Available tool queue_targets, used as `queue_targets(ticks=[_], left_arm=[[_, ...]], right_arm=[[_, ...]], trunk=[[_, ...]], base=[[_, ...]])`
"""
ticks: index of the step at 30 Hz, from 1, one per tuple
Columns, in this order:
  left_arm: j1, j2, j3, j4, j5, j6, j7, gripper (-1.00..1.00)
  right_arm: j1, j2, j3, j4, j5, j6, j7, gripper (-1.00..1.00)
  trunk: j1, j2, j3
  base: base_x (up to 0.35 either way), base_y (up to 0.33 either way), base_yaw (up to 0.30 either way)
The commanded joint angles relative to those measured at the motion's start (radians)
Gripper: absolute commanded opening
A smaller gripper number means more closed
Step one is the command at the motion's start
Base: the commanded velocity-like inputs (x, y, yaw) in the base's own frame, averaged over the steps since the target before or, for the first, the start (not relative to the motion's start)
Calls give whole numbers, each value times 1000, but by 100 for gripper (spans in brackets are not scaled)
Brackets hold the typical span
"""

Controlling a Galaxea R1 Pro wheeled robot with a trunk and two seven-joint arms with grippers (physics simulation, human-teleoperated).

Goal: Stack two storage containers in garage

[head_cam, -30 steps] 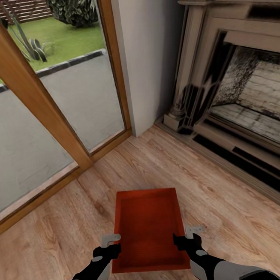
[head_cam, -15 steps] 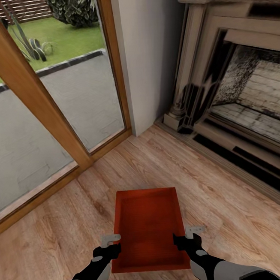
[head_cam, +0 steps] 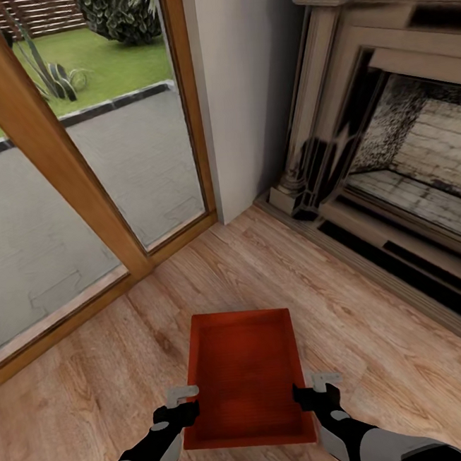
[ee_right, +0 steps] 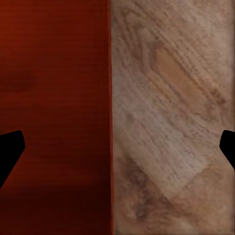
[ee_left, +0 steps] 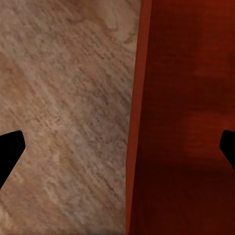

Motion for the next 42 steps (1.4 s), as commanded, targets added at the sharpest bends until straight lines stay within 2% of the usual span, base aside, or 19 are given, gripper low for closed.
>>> queue_targets(ticks=[1,28,36,40,42], left_arm=[[-1,0,-9,1,10,-4,4,100],[-1,1,-9,0,10,-3,4,100],[-1,0,-9,0,10,-3,4,100],[-1,1,-9,-1,10,-4,4,100],[-1,1,-9,-1,10,-4,4,100]], right_arm=[[-1,0,9,3,-10,-5,-2,100],[-1,0,9,3,0,-5,-2,100],[-1,10,1,3,-16,-3,-13,100],[-1,10,-1,3,-61,-1,-16,100],[-1,10,-1,3,-68,-1,-16,100]], trunk=[[0,0,-1],[0,0,-1],[0,0,-1],[0,0,-1],[0,0,-1]], base=[[0,0,0],[0,0,0],[0,0,-21],[0,0,-199],[0,0,-116]])
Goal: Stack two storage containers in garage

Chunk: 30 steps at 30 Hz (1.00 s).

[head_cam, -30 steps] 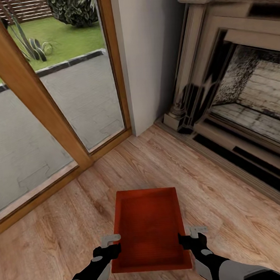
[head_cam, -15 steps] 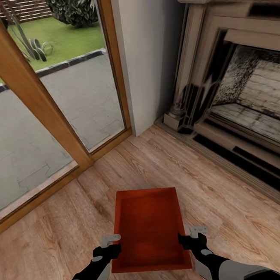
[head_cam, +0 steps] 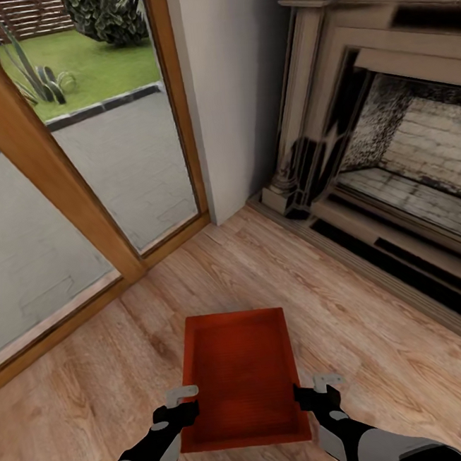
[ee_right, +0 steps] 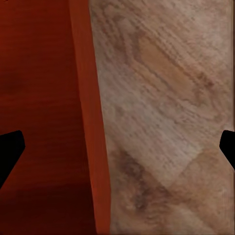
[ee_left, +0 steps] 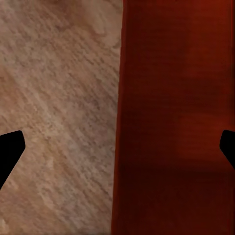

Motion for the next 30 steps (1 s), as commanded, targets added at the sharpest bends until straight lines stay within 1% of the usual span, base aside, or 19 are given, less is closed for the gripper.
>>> queue_targets(ticks=[1,11,22,24,28,30], left_arm=[[0,0,-9,1,11,-4,4,100],[-1,0,-9,1,11,-3,6,100],[-1,0,-9,-26,12,-3,6,100],[-1,0,-9,-27,12,-3,6,100],[0,0,-9,-27,12,-3,6,100],[0,0,-9,-27,12,-3,6,100]], right_arm=[[-1,0,9,3,-10,-5,-2,100],[-1,-2,11,3,-2,-8,-1,100],[-1,-1,15,3,2,-8,8,100],[-1,0,18,3,14,-9,13,100],[-1,1,19,3,64,-9,16,100],[-1,1,18,3,83,-9,17,100]], trunk=[[0,0,-1],[0,0,-1],[0,0,-1],[0,0,-1],[0,0,-1],[0,0,-1]], base=[[0,0,-73],[0,0,-15],[0,0,0],[0,0,0],[0,0,0],[0,0,0]])
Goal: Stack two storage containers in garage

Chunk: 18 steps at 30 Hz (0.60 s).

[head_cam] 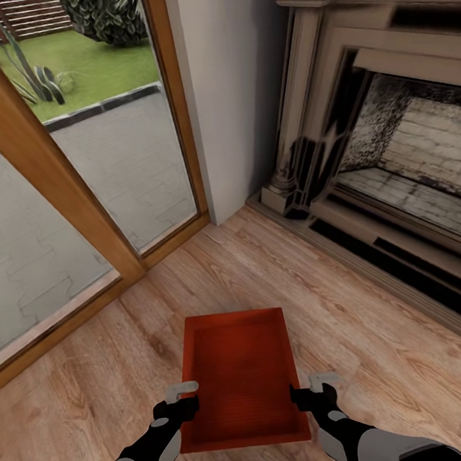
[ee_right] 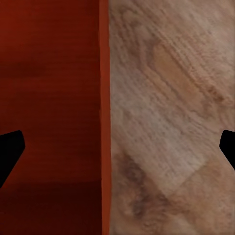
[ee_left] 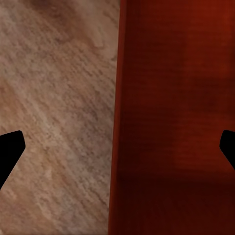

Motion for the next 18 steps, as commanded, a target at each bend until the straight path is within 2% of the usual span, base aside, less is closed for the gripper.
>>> queue_targets(ticks=[1,14,18], left_arm=[[-1,0,-9,1,11,-4,5,100],[-1,0,-9,1,11,-4,5,100],[-1,0,-9,1,11,-4,5,100]], right_arm=[[-1,1,9,3,-3,-6,-1,100],[-1,1,8,3,10,-6,-1,100],[-1,1,8,3,10,-6,-1,100]], trunk=[[0,0,-1],[0,0,-1],[0,0,-1]], base=[[0,0,0],[0,0,0],[51,89,0]])
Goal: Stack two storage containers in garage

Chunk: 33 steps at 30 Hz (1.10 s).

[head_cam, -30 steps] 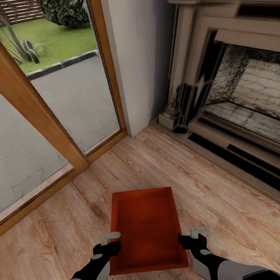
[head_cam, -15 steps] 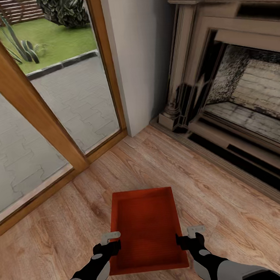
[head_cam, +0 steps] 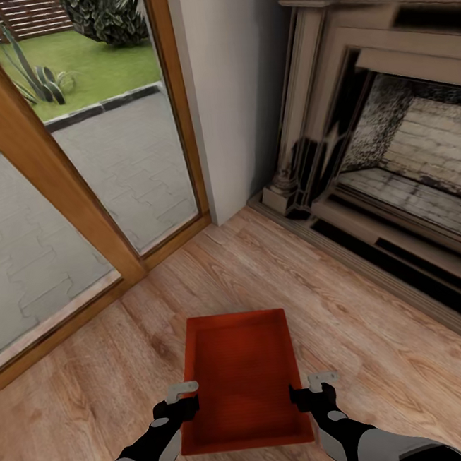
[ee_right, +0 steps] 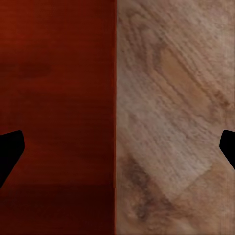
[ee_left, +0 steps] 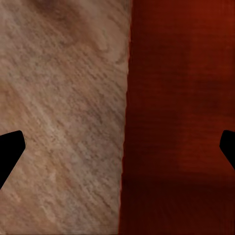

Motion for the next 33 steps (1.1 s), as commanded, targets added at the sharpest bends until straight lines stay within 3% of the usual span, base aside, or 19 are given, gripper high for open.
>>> queue_targets(ticks=[1,33], left_arm=[[-1,0,-9,1,11,-4,5,100],[0,-1,-12,-4,9,-3,5,100]], right_arm=[[-1,0,9,3,-9,-5,-2,100],[-1,0,2,3,-22,-5,-13,100]], trunk=[[0,0,-1],[0,0,-1]], base=[[35,59,0],[2,3,0]])
